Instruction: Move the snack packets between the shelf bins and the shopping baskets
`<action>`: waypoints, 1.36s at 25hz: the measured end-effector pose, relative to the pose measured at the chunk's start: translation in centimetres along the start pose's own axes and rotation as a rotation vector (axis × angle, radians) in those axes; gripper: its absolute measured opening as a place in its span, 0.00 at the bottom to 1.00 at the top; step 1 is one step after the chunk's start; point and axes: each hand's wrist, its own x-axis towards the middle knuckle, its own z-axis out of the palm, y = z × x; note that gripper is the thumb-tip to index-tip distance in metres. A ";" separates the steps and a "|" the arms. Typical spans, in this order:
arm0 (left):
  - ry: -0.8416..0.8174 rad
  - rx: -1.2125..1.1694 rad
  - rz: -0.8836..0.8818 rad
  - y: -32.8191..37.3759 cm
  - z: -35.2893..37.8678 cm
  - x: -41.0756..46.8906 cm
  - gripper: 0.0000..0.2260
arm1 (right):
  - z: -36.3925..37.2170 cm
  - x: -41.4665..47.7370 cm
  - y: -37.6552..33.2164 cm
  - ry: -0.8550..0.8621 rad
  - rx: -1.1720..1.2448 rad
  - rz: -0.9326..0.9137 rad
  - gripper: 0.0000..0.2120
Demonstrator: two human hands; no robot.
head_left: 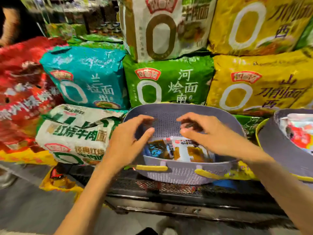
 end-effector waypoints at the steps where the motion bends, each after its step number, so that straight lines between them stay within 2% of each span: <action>1: -0.047 0.047 -0.014 -0.5 0.3 0.3 0.18 | 0.3 2.2 1.0 -0.156 -0.188 0.044 0.18; 3: -0.079 0.101 -0.020 -1.0 0.5 0.3 0.19 | 1.2 5.4 2.9 -0.464 -0.540 0.141 0.26; 5: -0.087 0.093 -0.026 -1.0 0.5 0.1 0.20 | 2.0 6.6 4.1 -0.713 -0.749 0.196 0.28; 6: -0.086 0.092 -0.031 -0.9 0.3 0.1 0.20 | 2.3 6.7 4.5 -0.790 -0.804 0.200 0.26; 8: -0.081 0.103 -0.038 -0.8 0.1 0.5 0.22 | 3.0 6.4 4.9 -0.828 -0.845 0.172 0.23; 10: -0.089 0.118 -0.052 -0.6 0.1 0.7 0.23 | 3.2 6.2 5.2 -0.780 -0.844 0.139 0.23; 14: -0.109 0.102 -0.065 -0.6 0.0 0.8 0.24 | 2.7 7.0 5.0 -0.708 -0.810 0.085 0.16; 16: -0.161 0.126 -0.086 -0.6 -0.1 1.1 0.25 | 1.4 6.8 4.6 -0.648 -0.744 0.052 0.16; 18: -0.235 0.123 -0.120 -0.5 0.0 1.8 0.28 | -0.8 6.9 4.3 -0.520 -0.529 0.029 0.14; 22: -0.290 -0.284 -0.213 -0.3 0.8 4.4 0.30 | -4.2 6.8 3.3 -0.272 0.218 0.112 0.06; 24: -0.359 -0.501 -0.244 -0.1 1.7 5.4 0.26 | -4.5 6.6 2.8 -0.162 0.502 0.157 0.09; 26: -0.415 -0.683 -0.281 0.1 2.3 5.8 0.17 | -4.0 6.6 2.3 -0.094 0.642 0.195 0.15; 29: -0.387 -0.779 -0.252 0.1 2.4 5.6 0.09 | -3.1 6.7 2.0 -0.067 0.731 0.207 0.20; 31: -0.331 -0.826 -0.265 -0.1 2.1 5.4 0.07 | -3.2 6.6 2.1 -0.102 0.720 0.204 0.18; 34: -0.225 -0.909 -0.366 -0.4 1.6 5.4 0.07 | -3.7 7.1 3.7 -0.237 0.539 0.211 0.15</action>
